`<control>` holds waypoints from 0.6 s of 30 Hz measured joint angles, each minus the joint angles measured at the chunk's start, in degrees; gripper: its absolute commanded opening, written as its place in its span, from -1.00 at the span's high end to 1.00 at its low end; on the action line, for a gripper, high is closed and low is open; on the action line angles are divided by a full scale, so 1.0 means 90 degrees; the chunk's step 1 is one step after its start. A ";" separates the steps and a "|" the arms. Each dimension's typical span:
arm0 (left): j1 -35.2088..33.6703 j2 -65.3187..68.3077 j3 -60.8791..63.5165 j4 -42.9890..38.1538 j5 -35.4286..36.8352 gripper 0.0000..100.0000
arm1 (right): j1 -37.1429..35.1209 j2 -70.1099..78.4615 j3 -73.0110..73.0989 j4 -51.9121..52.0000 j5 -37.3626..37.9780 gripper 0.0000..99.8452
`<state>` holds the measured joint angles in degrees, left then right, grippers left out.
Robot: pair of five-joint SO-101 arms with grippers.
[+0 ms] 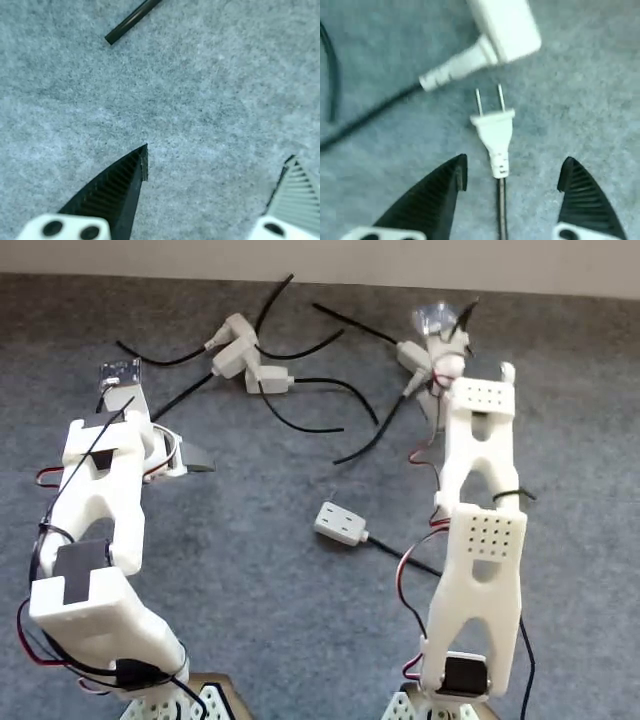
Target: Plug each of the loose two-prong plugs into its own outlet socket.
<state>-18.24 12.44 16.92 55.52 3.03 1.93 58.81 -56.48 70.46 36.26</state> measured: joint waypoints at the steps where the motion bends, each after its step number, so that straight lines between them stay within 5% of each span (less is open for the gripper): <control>1: 0.0000 0.0000 0.0000 0.0000 0.0000 0.21 | 0.0107 0.0137 0.0000 -0.0098 0.0186 0.43; 5: 0.0000 0.0000 0.0000 0.0000 0.0000 0.21 | 0.0410 0.0479 -0.0098 -0.0615 0.0537 0.47; 11: 0.0000 0.0000 0.0000 0.0000 0.0000 0.21 | 0.0596 0.0635 -0.0147 -0.0606 0.0596 0.97; 18: 0.0000 0.0000 0.0000 0.0000 0.0000 0.21 | 0.0762 0.0742 -0.0908 0.0987 0.0596 0.97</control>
<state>-18.24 12.44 16.92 55.52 3.03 8.79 65.49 -64.66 79.34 41.63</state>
